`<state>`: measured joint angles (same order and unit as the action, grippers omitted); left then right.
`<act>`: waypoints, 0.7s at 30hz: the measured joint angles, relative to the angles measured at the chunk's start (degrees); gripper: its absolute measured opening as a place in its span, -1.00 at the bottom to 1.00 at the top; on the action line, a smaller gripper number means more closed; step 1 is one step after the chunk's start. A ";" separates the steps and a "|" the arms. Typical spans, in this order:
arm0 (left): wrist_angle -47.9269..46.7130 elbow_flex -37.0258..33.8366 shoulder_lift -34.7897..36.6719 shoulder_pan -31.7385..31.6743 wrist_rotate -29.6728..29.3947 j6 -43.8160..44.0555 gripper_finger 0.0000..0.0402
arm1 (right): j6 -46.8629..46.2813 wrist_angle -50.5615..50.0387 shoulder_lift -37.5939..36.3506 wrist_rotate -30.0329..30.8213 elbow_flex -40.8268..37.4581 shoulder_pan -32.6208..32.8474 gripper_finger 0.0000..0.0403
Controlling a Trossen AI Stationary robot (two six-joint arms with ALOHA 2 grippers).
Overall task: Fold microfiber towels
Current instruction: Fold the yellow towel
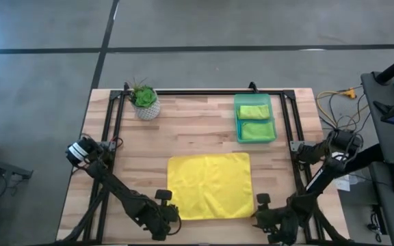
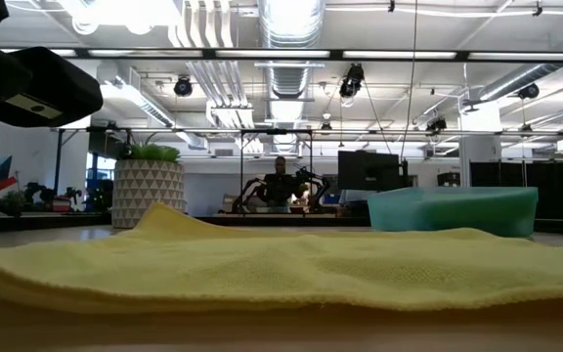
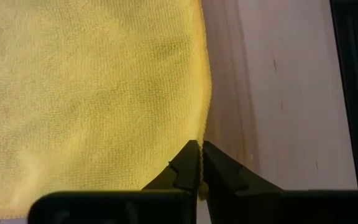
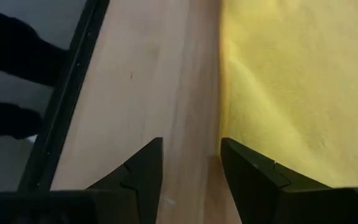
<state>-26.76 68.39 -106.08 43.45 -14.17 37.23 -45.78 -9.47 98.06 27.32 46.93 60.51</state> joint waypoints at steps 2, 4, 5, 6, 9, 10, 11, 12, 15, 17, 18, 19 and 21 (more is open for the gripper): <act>0.91 -0.26 0.00 -0.01 0.00 0.02 -1.00 | 1.28 1.23 0.06 -1.89 -0.58 -1.03 -0.22; 1.35 -0.27 0.00 -0.01 -0.02 0.00 -1.00 | 2.34 1.23 0.21 -2.28 -0.99 -1.72 -0.22; 1.50 -0.27 0.04 -0.01 -0.02 0.00 -1.00 | 2.76 1.19 0.22 -2.26 -1.10 -2.09 -0.22; 1.81 -0.30 0.04 -0.01 -0.02 0.00 -1.00 | 3.03 1.29 0.22 -2.28 -1.16 -2.49 -0.22; 2.05 -0.27 0.04 -0.01 0.01 0.00 -1.00 | 3.38 1.21 0.22 -2.69 -1.52 -3.59 -0.22; 2.22 -0.28 0.04 -0.01 0.12 0.00 -1.00 | 3.26 1.26 0.26 -3.56 -1.69 -4.15 -0.22; 2.35 -0.30 0.04 -0.01 0.27 0.00 -1.00 | 2.88 1.33 0.32 -4.63 -1.92 -4.69 -0.22; 2.40 -0.30 0.04 -0.01 0.29 0.00 -1.00 | 2.32 1.30 0.35 -5.87 -2.30 -5.27 -0.22; 2.40 -0.30 0.04 -0.01 0.43 -0.05 -1.00 | 0.68 1.32 0.16 -6.44 -3.12 -6.84 -0.22; 2.37 -0.30 0.04 -0.01 0.49 -0.07 -1.00 | 0.30 1.22 -0.02 -6.53 -3.45 -8.04 -0.22; 2.39 -0.30 0.04 -0.01 0.54 -0.07 -1.00 | -0.13 1.19 -0.04 -6.79 -3.51 -8.74 -0.22; 2.35 -0.30 0.04 -0.01 0.66 -0.07 -1.00 | -0.50 1.30 -0.09 -7.27 -3.66 -9.47 -0.22; 2.37 -0.30 0.04 -0.01 0.68 -0.07 -1.00 | -0.67 1.32 -0.20 -9.12 -3.82 -10.90 -0.22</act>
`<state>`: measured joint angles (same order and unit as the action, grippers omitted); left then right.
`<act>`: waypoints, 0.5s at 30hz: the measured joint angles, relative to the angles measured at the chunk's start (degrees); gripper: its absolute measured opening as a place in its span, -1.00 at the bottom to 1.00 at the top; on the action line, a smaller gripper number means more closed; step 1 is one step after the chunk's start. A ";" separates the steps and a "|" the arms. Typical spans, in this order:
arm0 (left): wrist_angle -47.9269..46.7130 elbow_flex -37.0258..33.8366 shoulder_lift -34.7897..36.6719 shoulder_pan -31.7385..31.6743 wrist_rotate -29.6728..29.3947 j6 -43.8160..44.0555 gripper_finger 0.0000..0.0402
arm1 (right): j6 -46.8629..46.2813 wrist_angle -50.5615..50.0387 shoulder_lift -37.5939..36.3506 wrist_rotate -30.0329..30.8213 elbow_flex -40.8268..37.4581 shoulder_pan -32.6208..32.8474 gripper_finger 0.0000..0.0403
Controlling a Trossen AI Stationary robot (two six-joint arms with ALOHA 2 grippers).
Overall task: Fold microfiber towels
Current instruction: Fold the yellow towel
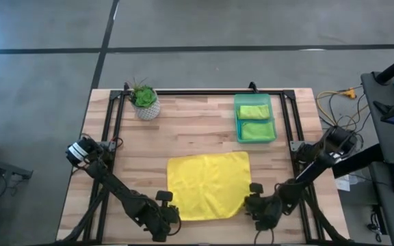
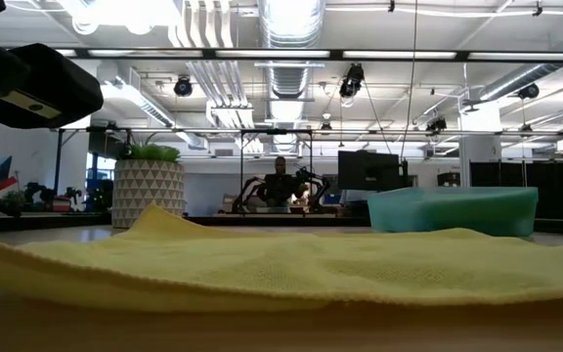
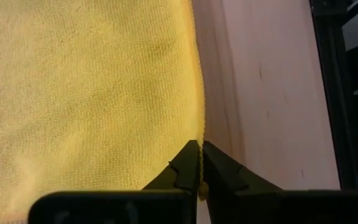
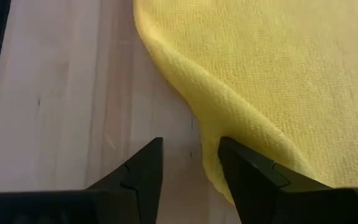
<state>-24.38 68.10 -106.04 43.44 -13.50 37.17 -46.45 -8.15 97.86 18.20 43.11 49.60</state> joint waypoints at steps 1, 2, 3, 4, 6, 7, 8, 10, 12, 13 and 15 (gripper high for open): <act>-0.02 0.00 0.00 0.00 0.00 0.00 -1.00 | 0.04 -0.19 -0.06 -1.24 -0.15 -0.59 -0.23; -0.02 0.00 0.00 0.02 0.02 0.00 -1.00 | 0.10 -0.71 -0.05 -2.27 -0.15 -1.00 -0.24; -0.02 -0.01 0.00 0.02 0.04 0.00 -1.00 | 0.05 -1.26 -0.06 -3.07 -0.10 -1.28 -0.26; -0.02 -0.09 0.00 0.02 0.17 0.00 -1.00 | 0.00 -1.97 -0.06 -3.60 -0.03 -1.41 -0.30; -0.04 -0.26 0.00 0.02 1.10 -0.01 -1.00 | 0.02 -3.75 -0.15 -3.85 0.01 -1.45 -0.39; -0.04 -0.39 0.00 0.02 1.37 0.00 -1.00 | 0.02 -4.33 -0.17 -4.12 0.01 -1.44 -0.45; -0.04 -0.53 0.00 0.02 2.07 0.07 -1.00 | 0.02 -4.68 -0.17 -4.70 0.01 -1.35 -0.52; -0.04 -0.73 0.00 0.02 2.85 0.11 -1.00 | -0.03 -5.16 -0.17 -5.42 0.00 -0.96 -0.69; -0.07 -1.02 0.00 0.07 3.12 0.85 -1.00 | -0.29 -5.37 -0.21 -5.59 -0.04 -0.23 -0.85; -0.07 -1.15 0.00 0.07 3.13 1.43 -1.00 | -0.34 -5.35 -0.34 -5.97 -0.08 0.18 -0.90; -0.10 -1.28 0.00 0.15 3.12 1.79 -1.00 | -0.36 -5.66 -1.03 -7.76 -0.07 0.70 -0.93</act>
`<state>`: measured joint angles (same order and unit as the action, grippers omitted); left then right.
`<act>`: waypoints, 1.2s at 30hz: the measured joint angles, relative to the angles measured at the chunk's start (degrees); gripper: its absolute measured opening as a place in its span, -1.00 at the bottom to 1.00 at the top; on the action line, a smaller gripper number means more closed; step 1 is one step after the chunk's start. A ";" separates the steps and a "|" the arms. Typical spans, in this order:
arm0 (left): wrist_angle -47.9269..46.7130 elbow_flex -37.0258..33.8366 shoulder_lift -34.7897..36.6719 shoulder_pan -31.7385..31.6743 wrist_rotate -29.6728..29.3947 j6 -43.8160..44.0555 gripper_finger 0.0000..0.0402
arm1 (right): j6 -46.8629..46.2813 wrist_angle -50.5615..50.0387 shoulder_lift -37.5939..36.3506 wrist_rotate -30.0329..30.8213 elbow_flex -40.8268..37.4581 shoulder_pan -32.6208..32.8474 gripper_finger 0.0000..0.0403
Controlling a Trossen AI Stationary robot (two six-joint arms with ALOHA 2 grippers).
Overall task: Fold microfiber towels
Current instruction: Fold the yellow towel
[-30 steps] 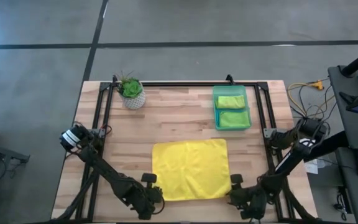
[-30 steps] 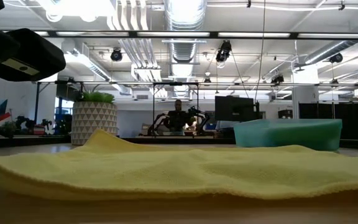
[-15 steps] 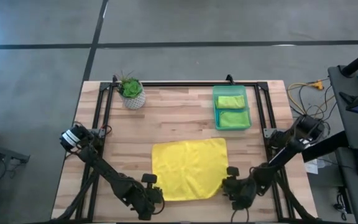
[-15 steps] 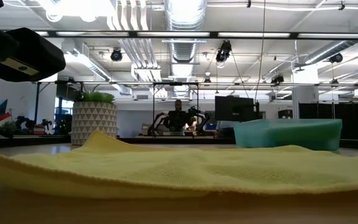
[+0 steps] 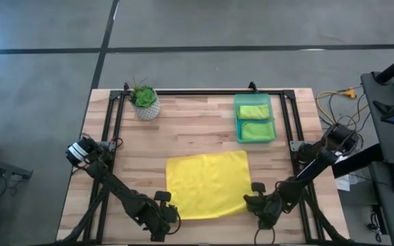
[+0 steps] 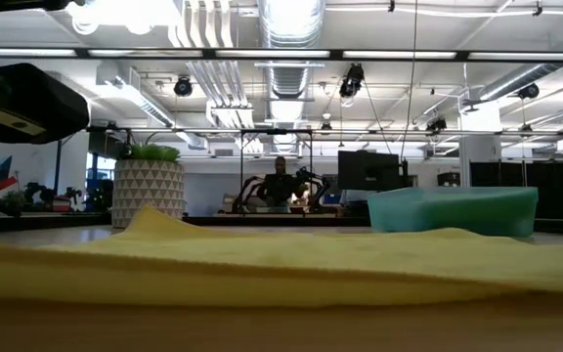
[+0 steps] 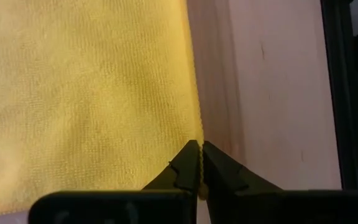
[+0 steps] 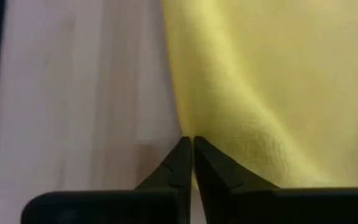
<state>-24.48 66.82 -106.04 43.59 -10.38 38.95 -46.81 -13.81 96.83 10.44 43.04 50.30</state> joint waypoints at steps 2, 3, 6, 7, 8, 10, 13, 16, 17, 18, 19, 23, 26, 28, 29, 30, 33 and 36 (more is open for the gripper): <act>0.04 -0.01 0.00 -0.01 -0.09 0.30 -1.00 | 0.40 -0.60 -1.24 -1.47 0.26 0.44 -0.95; 0.06 -0.01 0.05 -0.01 -0.21 0.88 -1.00 | 0.61 -0.95 -2.11 -2.15 0.42 0.53 -0.95; 0.02 -0.04 1.06 0.01 -0.38 1.19 -1.00 | 0.72 -2.92 -5.63 -2.68 0.89 0.53 -0.95; -0.02 -0.04 1.59 0.07 -0.36 1.18 -1.00 | 0.63 -2.89 -7.02 -2.58 1.22 0.53 -0.96; -0.06 -0.07 2.20 0.19 -0.37 1.19 -1.00 | 0.41 -2.96 -8.32 -2.34 1.35 0.70 -0.96; 0.17 -0.08 3.25 0.29 -0.59 1.01 -1.00 | 0.31 -3.36 -10.26 -2.26 1.32 1.12 -0.96; 1.76 -0.12 4.68 0.42 -0.53 -0.44 -1.00 | -0.04 -3.17 -12.61 -3.92 1.31 1.31 -0.96; 3.70 -0.12 6.05 0.49 -0.46 -0.33 -1.00 | -0.74 -3.12 -14.40 -4.96 1.34 1.33 -0.96; 3.47 -0.12 6.40 0.51 -0.81 -0.28 -1.00 | -0.78 -3.34 -15.06 -5.05 1.34 1.34 -0.96; 2.95 -0.12 6.83 0.51 -1.15 -0.24 -1.00 | -0.78 -3.54 -15.73 -4.99 1.34 1.34 -0.96; 2.10 -0.15 6.99 0.53 -2.66 0.10 -1.00 | -0.78 -3.82 -16.39 -4.88 1.40 1.30 -0.96; -2.97 -0.44 7.82 0.25 -9.57 3.99 -1.00 | -1.18 -8.85 -18.28 -3.41 1.41 -0.05 -0.96; -4.99 -0.57 7.85 -0.29 -11.29 4.16 -1.00 | -0.79 -12.70 -20.00 -2.85 1.43 -1.71 -0.96; -5.49 -0.65 7.85 -0.86 -11.45 4.14 -1.00 | 0.25 -14.72 -20.60 -2.84 1.43 -3.10 -0.96; -5.71 -0.65 7.85 -1.22 -11.64 4.14 -1.00 | 0.82 -15.53 -20.95 -2.88 1.43 -3.82 -0.96; -5.84 -0.65 7.85 -1.58 -12.16 4.14 -1.00 | 1.53 -16.29 -21.28 -2.86 1.43 -4.50 -0.96; -7.04 -0.67 7.85 -2.40 -14.40 4.10 -1.00 | 3.36 -17.52 -21.71 -2.84 1.42 -6.60 -0.96; -8.59 -0.68 7.85 -3.38 -15.31 4.12 -1.00 | 4.81 -18.12 -21.72 -2.84 1.27 -8.74 -0.96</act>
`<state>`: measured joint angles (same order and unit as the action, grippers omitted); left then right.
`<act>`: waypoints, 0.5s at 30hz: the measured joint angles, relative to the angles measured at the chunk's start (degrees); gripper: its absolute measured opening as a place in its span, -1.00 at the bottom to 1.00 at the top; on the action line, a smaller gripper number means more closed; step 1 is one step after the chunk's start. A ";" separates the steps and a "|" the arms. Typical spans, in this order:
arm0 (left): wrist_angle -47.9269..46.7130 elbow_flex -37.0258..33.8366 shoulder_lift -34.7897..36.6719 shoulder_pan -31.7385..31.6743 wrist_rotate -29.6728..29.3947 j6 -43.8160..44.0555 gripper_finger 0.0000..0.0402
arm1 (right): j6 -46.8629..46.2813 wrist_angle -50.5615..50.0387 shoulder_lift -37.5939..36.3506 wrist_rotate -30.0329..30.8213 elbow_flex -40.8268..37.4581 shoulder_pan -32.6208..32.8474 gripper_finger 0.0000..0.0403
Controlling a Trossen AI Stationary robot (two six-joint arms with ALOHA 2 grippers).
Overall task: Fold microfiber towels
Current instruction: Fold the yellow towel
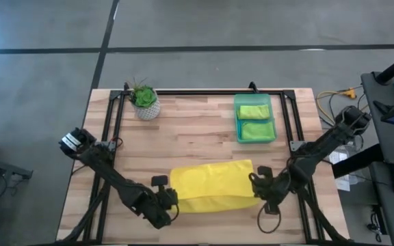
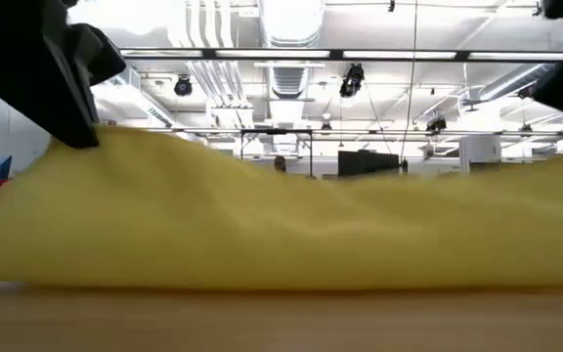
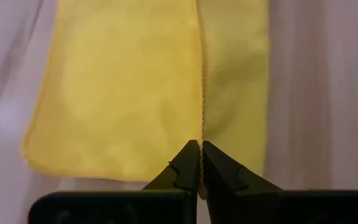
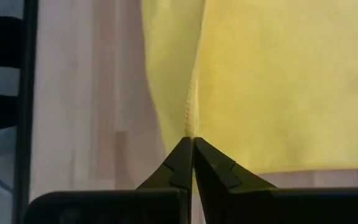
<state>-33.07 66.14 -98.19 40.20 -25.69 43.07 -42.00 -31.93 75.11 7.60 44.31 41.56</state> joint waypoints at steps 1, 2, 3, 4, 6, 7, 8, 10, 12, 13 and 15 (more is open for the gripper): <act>-0.31 -0.06 0.00 -0.36 -0.21 -0.01 -1.00 | 0.40 0.01 0.00 0.02 -0.05 -0.62 -0.96; -0.64 -0.06 0.00 -0.73 -0.43 -0.02 -1.00 | 0.84 -0.29 0.00 0.07 -0.10 -1.29 -0.96; -1.01 -0.06 0.00 -1.04 -0.92 -0.15 -1.00 | 1.38 -0.60 0.00 0.09 -0.14 -1.97 -0.96; -1.22 -0.06 0.00 -1.38 -1.46 -0.38 -1.00 | 1.84 -0.77 0.04 0.11 -0.15 -2.57 -0.96; -1.65 -0.06 0.00 -2.04 -2.08 -0.43 -1.00 | 2.31 -1.41 -0.05 0.23 -0.19 -3.66 -0.96; -2.24 -0.06 0.00 -2.37 -2.22 -0.44 -1.00 | 2.54 -1.65 -0.09 0.41 -0.25 -4.20 -0.96; -2.74 -0.06 0.00 -2.67 -2.30 -0.48 -1.00 | 2.90 -1.97 -0.09 0.58 -0.25 -4.62 -0.96; -3.61 -0.06 0.00 -3.08 -2.70 -0.50 -1.00 | 3.28 -3.00 -0.30 1.36 -0.30 -5.24 -0.96; -4.59 -0.06 0.00 -3.17 -3.75 -0.50 -1.00 | 3.92 -3.36 -0.39 1.63 -0.30 -6.00 -0.96; -5.13 -0.06 0.00 -3.15 -4.02 -0.51 -1.00 | 4.24 -3.72 -0.39 1.65 -0.30 -6.29 -0.96; -6.57 -0.06 0.00 -3.12 -4.16 -0.50 -1.00 | 4.92 -3.90 -0.39 1.65 -0.44 -6.99 -0.96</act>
<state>-39.65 66.08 -98.19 37.08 -29.85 42.57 -37.08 -35.83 74.72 9.25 43.87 34.57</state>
